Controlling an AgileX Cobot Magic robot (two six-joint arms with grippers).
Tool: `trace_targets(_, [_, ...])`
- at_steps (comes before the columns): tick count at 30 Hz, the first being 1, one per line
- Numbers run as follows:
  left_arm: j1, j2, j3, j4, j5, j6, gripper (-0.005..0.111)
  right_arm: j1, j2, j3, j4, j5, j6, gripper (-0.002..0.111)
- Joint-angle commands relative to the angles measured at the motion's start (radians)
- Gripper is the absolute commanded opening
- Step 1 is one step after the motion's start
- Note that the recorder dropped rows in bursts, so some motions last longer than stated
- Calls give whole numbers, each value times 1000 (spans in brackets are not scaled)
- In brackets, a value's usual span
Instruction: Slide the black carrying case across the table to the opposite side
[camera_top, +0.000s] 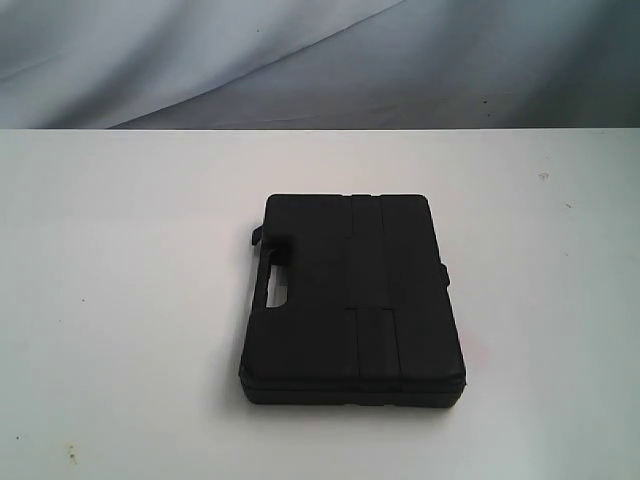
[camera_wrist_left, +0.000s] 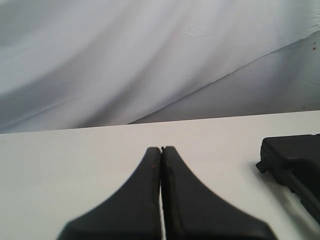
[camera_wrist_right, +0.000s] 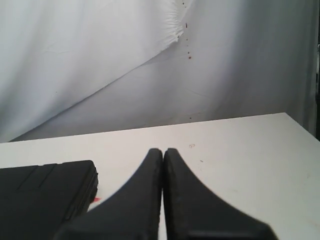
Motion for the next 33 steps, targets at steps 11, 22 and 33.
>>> trace_targets(11, [2, -4, 5, 0, -1, -7, 0, -9, -6, 45, 97, -65, -174, 0])
trace_targets(22, [2, -4, 5, 0, -1, -4, 0, -9, -6, 45, 139, -70, -237, 0])
trace_targets(33, [2, -4, 5, 0, -1, -4, 0, -9, -6, 45, 139, -68, -237, 0])
